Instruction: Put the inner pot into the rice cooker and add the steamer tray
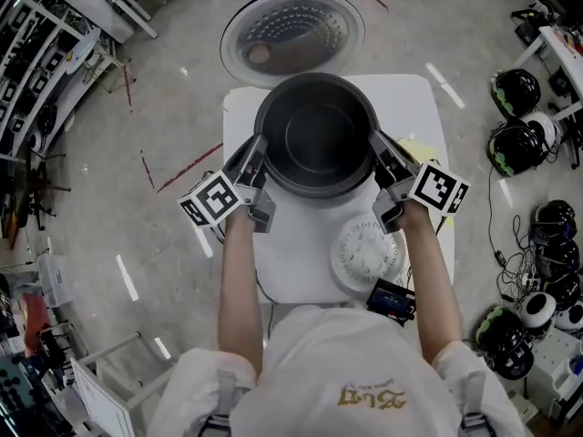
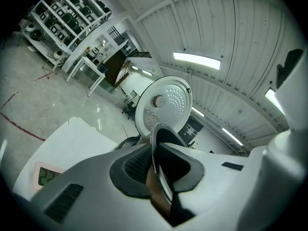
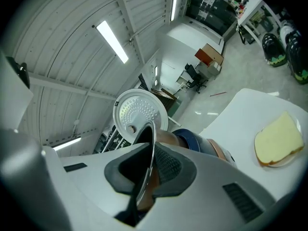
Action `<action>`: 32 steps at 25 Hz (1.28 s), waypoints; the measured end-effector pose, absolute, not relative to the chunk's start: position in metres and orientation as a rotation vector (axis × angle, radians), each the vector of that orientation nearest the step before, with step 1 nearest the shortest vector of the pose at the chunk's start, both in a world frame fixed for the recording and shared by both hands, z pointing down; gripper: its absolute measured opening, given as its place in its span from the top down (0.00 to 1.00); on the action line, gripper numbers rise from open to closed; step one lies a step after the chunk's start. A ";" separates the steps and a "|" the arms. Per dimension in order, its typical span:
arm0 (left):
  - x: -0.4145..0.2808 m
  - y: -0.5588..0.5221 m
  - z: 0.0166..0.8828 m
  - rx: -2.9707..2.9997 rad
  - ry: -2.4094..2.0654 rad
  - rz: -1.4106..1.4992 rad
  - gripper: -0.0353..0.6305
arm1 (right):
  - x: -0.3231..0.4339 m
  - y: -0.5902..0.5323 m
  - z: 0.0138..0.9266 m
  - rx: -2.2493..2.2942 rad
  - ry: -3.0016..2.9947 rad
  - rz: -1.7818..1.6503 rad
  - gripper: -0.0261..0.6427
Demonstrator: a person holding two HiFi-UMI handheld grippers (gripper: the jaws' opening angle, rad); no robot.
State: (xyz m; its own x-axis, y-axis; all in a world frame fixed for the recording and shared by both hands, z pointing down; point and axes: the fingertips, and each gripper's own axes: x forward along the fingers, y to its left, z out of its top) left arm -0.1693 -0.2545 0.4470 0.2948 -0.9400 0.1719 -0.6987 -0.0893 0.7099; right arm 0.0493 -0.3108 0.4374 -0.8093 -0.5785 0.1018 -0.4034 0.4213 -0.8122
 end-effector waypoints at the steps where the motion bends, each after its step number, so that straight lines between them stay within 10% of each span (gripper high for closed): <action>1: -0.169 -0.256 0.450 1.851 -1.473 -0.416 0.85 | 0.050 -0.312 0.440 -0.887 2.490 -1.334 0.90; 32: -0.167 -0.271 0.489 1.929 -1.631 0.170 0.78 | 0.040 -0.324 0.489 -1.170 2.920 -1.158 0.83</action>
